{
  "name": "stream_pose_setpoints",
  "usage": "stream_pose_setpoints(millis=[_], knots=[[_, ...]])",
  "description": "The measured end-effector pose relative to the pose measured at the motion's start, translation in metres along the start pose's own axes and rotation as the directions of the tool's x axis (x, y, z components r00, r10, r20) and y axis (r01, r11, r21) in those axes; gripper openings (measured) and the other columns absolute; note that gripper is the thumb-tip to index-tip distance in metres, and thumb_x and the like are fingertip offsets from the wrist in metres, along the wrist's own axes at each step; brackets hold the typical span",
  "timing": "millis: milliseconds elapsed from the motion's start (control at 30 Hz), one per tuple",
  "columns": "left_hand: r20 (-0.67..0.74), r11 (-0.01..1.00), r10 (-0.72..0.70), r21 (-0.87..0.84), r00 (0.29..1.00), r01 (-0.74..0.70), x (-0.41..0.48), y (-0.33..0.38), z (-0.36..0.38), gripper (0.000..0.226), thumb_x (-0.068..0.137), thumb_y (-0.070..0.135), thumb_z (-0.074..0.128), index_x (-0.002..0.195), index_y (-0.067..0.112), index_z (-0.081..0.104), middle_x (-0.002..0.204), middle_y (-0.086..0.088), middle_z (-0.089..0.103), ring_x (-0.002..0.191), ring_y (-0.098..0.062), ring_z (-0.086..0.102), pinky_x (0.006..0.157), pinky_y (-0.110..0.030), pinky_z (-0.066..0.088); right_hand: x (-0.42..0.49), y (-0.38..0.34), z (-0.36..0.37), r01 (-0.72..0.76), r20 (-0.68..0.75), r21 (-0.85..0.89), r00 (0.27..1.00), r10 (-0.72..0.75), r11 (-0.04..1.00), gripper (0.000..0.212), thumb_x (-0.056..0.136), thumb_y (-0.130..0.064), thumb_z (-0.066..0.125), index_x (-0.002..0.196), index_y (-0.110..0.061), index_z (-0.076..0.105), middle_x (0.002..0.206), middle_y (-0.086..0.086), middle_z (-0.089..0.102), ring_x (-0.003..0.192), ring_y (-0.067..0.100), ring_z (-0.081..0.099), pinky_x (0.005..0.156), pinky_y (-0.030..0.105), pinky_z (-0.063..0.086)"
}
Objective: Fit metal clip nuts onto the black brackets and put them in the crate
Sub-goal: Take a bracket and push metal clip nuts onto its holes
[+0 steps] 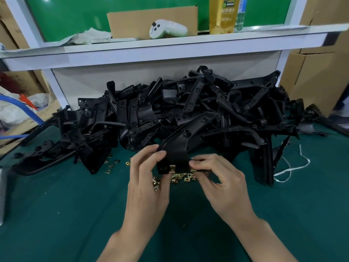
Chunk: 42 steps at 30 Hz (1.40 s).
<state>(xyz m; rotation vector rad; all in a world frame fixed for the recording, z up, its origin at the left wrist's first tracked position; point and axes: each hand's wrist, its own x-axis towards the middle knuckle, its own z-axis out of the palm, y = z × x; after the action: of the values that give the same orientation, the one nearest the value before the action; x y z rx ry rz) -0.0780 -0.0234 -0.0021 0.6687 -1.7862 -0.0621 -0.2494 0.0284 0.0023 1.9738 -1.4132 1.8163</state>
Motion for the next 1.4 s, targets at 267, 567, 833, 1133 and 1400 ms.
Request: stream_pose_setpoints(millis=[267,567,833,1133,1400], knots=[[-0.031,0.996,0.066,-0.05,0.997,-0.068,0.003,0.002,-0.004,0.018,0.098,0.02,0.059,0.116,0.021,0.056,0.142,0.001,0.037,0.134,-0.006,0.042,0.107,-0.02,0.038,0.007,-0.018,-0.008,-0.135,0.089,0.125,0.988,0.124,0.983,0.018,0.09,-0.019,0.074,0.105,-0.03,0.072,0.098,-0.019,0.071,0.088,0.007,0.069,0.073,0.013,0.049],[-0.038,0.989,0.012,-0.144,0.999,-0.017,0.01,0.016,-0.014,0.025,0.104,0.045,0.049,0.127,0.034,0.046,0.12,0.03,0.051,0.099,-0.009,0.057,0.088,-0.022,0.042,0.019,-0.031,-0.022,-0.167,0.158,0.153,0.977,0.142,0.974,0.033,0.093,-0.042,0.069,0.125,-0.042,0.061,0.119,-0.011,0.059,0.102,0.02,0.062,0.073,0.026,0.053],[0.083,0.946,-0.236,-0.209,0.968,0.248,0.006,0.016,-0.014,0.031,0.099,0.062,0.048,0.129,0.059,0.043,0.115,0.027,0.062,0.101,-0.001,0.064,0.078,-0.008,0.046,0.012,-0.024,-0.015,-0.251,0.243,0.123,0.946,0.216,0.96,0.028,0.101,-0.044,0.059,0.129,-0.047,0.055,0.117,-0.014,0.064,0.1,0.012,0.065,0.078,0.015,0.05],[0.294,0.95,-0.289,-0.033,0.911,0.312,-0.001,0.003,-0.005,0.024,0.092,0.06,0.052,0.115,0.057,0.048,0.101,0.028,0.061,0.082,-0.005,0.063,0.064,-0.025,0.05,0.002,-0.008,-0.006,-0.313,0.277,-0.021,0.911,0.307,0.949,0.05,0.099,0.0,0.055,0.121,-0.045,0.052,0.115,-0.026,0.055,0.101,-0.008,0.065,0.08,0.012,0.051],[0.292,0.92,-0.356,-0.056,0.888,0.388,-0.007,0.004,-0.001,0.023,0.086,0.063,0.054,0.108,0.064,0.048,0.104,0.03,0.063,0.088,0.0,0.063,0.07,-0.016,0.048,-0.001,-0.006,-0.003,-0.341,0.276,-0.021,0.901,0.333,0.94,0.063,0.097,0.008,0.051,0.115,-0.052,0.051,0.113,-0.023,0.052,0.099,-0.004,0.066,0.078,0.017,0.053]])
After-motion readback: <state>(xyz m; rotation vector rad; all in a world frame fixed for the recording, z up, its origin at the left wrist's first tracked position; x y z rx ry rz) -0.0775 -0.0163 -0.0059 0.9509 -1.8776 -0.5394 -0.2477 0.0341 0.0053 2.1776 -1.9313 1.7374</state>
